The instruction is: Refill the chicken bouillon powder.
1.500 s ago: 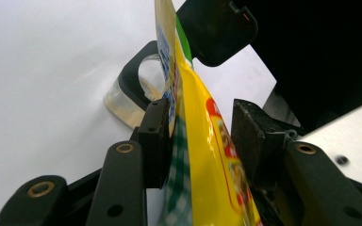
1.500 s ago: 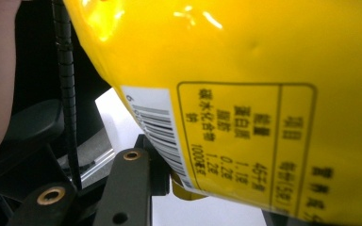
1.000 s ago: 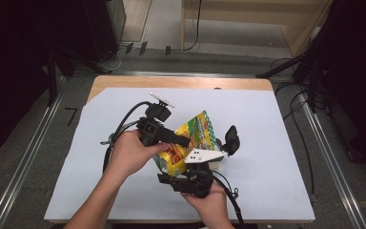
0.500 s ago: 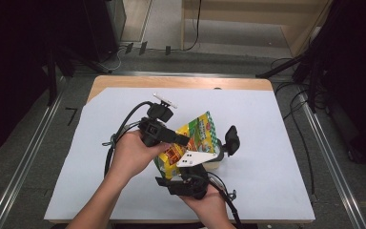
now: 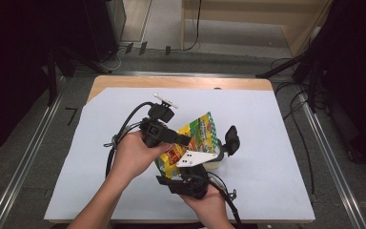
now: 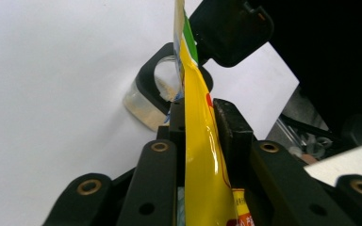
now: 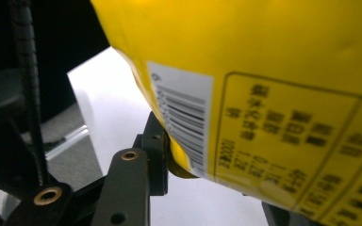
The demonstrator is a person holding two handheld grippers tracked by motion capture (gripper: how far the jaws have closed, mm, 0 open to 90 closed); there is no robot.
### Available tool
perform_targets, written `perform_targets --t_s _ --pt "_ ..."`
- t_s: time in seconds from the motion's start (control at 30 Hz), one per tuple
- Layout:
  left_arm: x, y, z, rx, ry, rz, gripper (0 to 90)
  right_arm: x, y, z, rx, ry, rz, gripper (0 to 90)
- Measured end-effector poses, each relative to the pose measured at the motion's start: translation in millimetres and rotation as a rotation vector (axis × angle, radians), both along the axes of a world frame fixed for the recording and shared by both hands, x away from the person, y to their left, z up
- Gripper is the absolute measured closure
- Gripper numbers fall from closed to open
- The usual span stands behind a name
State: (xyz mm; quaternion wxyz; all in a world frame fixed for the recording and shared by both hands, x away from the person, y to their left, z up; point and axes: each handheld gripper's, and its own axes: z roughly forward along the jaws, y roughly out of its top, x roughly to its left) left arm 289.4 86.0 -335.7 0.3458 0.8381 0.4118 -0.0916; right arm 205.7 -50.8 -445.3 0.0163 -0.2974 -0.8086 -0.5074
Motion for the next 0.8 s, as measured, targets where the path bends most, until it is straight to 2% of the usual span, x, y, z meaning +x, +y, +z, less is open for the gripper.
perform_targets --t_s 0.17,0.3,0.4,0.57,0.6,0.67,0.73,0.8 --pt "1.2 0.2 3.9 -0.006 0.005 -0.006 75.5 0.9 -2.3 1.0 0.045 0.007 0.011 65.6" --pt "8.1 -2.7 6.5 0.033 0.021 -0.013 78.3 4.3 -0.9 2.4 0.063 0.010 0.012 65.2" --pt "21.9 -4.1 9.5 0.021 0.071 -0.019 78.9 8.1 -0.7 5.7 0.073 0.018 -0.002 64.9" --pt "29.4 -3.6 10.7 0.006 0.084 -0.017 79.3 13.2 -0.6 9.3 0.091 0.023 -0.012 65.0" --pt "32.6 -1.7 6.4 -0.013 0.109 -0.015 79.2 14.0 -1.1 9.1 0.079 0.019 -0.012 65.0" --pt "33.6 -0.8 3.8 -0.026 0.116 -0.013 79.1 14.3 -1.9 7.4 0.068 0.019 -0.009 65.0" --pt "37.3 0.2 -2.2 -0.030 0.145 0.000 78.9 15.0 -2.9 4.5 0.068 0.028 -0.004 65.0" --pt "37.3 -0.2 -1.7 -0.037 0.144 0.005 78.8 15.3 -3.4 3.8 0.070 0.029 -0.003 65.0"
